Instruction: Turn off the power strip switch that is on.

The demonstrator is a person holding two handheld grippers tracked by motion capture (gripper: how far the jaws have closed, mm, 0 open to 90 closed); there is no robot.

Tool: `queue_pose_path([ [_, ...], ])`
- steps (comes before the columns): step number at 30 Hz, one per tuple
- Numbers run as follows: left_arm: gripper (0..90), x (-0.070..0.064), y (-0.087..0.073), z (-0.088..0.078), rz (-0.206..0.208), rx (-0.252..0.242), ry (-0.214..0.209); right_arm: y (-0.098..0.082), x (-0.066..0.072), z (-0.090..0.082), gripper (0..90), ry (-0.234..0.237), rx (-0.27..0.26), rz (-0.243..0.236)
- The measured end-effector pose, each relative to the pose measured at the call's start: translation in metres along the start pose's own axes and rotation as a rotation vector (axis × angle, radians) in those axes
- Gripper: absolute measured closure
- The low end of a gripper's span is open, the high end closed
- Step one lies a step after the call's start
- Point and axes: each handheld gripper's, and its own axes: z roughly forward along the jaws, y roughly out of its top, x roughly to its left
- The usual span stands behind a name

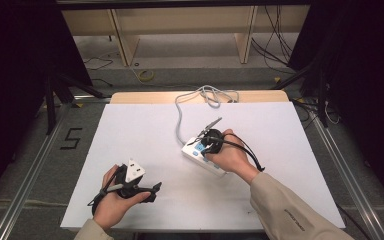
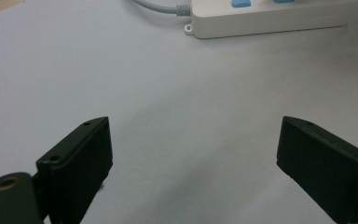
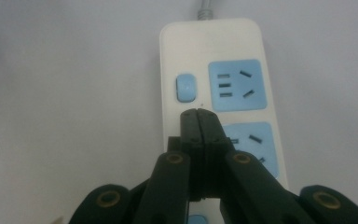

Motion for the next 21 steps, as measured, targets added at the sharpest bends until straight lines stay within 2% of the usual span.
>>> queue_pose_path([
  [4,10.0,0.000,0.000,0.000,0.001,-0.001,0.002,0.000,-0.002,-0.008,85.9,-0.007,-0.031,0.007],
  [13,10.0,0.000,0.000,-0.001,0.000,-0.003,0.005,-0.009,-0.011,-0.015,80.3,-0.009,-0.037,0.023],
  [21,10.0,0.000,-0.001,-0.001,-0.002,-0.001,0.006,-0.017,-0.018,-0.025,73.2,-0.007,-0.070,0.034],
])
